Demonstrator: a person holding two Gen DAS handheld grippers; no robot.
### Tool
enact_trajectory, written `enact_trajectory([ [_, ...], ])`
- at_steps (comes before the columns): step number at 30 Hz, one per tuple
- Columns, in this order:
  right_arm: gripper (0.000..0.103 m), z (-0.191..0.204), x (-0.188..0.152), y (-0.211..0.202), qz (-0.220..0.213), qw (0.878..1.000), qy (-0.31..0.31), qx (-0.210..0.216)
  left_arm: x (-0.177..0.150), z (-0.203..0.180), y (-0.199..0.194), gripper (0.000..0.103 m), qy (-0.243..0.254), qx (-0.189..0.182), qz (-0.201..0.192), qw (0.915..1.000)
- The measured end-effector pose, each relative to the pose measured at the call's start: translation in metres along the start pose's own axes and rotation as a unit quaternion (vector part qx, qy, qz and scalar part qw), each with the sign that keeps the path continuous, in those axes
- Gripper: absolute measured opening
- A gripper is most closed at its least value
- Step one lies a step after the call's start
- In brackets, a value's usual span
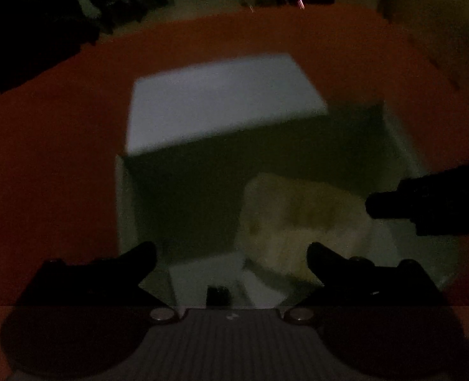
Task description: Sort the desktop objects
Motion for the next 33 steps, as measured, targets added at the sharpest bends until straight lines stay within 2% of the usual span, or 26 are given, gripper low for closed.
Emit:
enact_trajectory([
  [1, 0.064, 0.003, 0.007, -0.007, -0.008, 1.000, 0.004, 0.000, 0.008, 0.003, -0.007, 0.103, -0.002, 0.005, -0.008, 1.0000],
  [4, 0.068, 0.013, 0.031, -0.031, -0.028, 0.999, 0.030, 0.004, 0.026, 0.010, -0.026, 0.103, -0.009, 0.016, -0.001, 0.9998],
  [9, 0.088, 0.033, 0.057, -0.066, -0.055, 0.997, 0.057, -0.017, 0.050, 0.031, -0.069, 0.103, -0.066, 0.031, -0.064, 0.9953],
  [12, 0.092, 0.048, 0.065, -0.083, -0.076, 0.995, 0.050, -0.051, 0.059, 0.038, -0.089, 0.103, -0.082, 0.049, -0.082, 0.9921],
  [16, 0.097, 0.071, 0.069, -0.104, -0.102, 0.990, 0.023, -0.091, 0.066, 0.044, -0.115, 0.103, -0.091, 0.059, -0.083, 0.9907],
  [18, 0.102, 0.087, 0.071, -0.118, -0.129, 0.987, -0.006, -0.100, 0.066, 0.047, -0.131, 0.103, -0.089, 0.061, -0.084, 0.9906],
  [22, 0.103, 0.109, 0.072, -0.146, -0.161, 0.981, -0.036, -0.098, 0.064, 0.052, -0.164, 0.103, -0.082, 0.068, -0.098, 0.9894],
  [25, 0.103, 0.111, 0.063, -0.162, -0.163, 0.982, -0.022, -0.096, 0.061, 0.053, -0.185, 0.103, -0.082, 0.073, -0.100, 0.9888],
  [29, 0.103, 0.117, 0.050, -0.175, -0.141, 0.986, -0.014, -0.089, 0.046, 0.052, -0.202, 0.103, -0.100, 0.071, -0.094, 0.9880],
  [33, 0.103, 0.121, 0.039, -0.177, -0.117, 0.990, -0.011, -0.075, 0.033, 0.058, -0.200, 0.103, -0.111, 0.075, -0.085, 0.9874],
])
Point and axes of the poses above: each gripper's, at about its wrist camera, not at the fingertips, and y roughly the way its jaws point, z to its left, x to its top, the point moved 8 cm from there along y, roughly the way its jaws point, and after that the axes turned 12 degrees about -z, right-handed, at the moved point
